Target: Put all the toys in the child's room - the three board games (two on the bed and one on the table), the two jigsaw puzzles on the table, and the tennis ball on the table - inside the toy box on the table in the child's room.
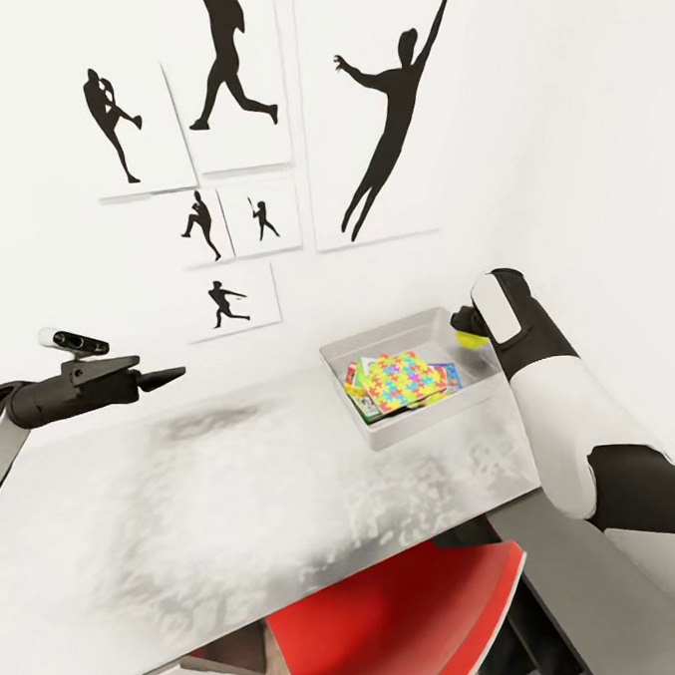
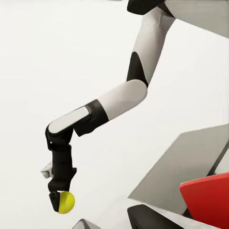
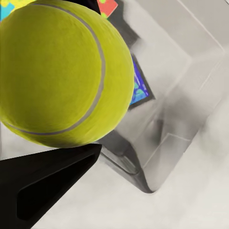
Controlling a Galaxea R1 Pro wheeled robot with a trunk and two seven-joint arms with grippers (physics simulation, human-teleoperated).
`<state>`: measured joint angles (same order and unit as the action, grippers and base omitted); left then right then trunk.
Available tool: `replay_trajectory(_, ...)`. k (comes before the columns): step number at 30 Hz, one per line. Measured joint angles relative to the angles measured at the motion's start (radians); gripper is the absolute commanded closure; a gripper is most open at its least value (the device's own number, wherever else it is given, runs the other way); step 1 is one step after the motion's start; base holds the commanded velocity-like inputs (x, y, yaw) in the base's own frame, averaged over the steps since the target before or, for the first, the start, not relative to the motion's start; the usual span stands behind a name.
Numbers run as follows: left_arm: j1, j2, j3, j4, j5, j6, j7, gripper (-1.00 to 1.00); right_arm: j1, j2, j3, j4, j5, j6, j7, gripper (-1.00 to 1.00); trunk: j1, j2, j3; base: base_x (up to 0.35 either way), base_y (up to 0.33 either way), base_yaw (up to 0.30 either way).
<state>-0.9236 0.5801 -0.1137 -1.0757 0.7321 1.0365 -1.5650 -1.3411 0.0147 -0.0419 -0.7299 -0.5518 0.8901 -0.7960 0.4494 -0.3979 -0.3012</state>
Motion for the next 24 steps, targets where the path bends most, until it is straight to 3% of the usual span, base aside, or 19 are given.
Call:
replay_trajectory(4, -0.001, 0.001, 0.000, -0.079, 0.018, 0.000, 0.000, -1.00, 0.000, 0.000, 0.000, 0.000, 0.000, 0.003, 0.001, 1.00, 0.000, 0.000, -0.007, 0.000, 0.000, 0.063)
replay_trajectory(9, -0.002, 0.001, 0.000, -0.140, 0.086, 0.000, 0.000, -1.00, 0.000, 0.000, 0.000, 0.000, -0.001, 0.005, 0.002, 1.00, 0.000, 0.000, -0.015, 0.000, 0.000, 0.063)
replay_trajectory(12, -0.002, 0.001, 0.000, -0.165, 0.103, 0.000, -0.001, -1.00, 0.000, 0.000, 0.001, 0.000, -0.001, 0.005, 0.001, 1.00, 0.000, 0.000, -0.020, 0.000, 0.000, 0.064)
replay_trajectory(24, -0.002, 0.000, -0.002, -0.199, 0.111, 0.000, -0.001, -1.00, 0.000, -0.003, 0.000, 0.000, 0.000, 0.001, 0.001, 1.00, 0.000, 0.000, -0.039, 0.000, 0.000, 0.014)
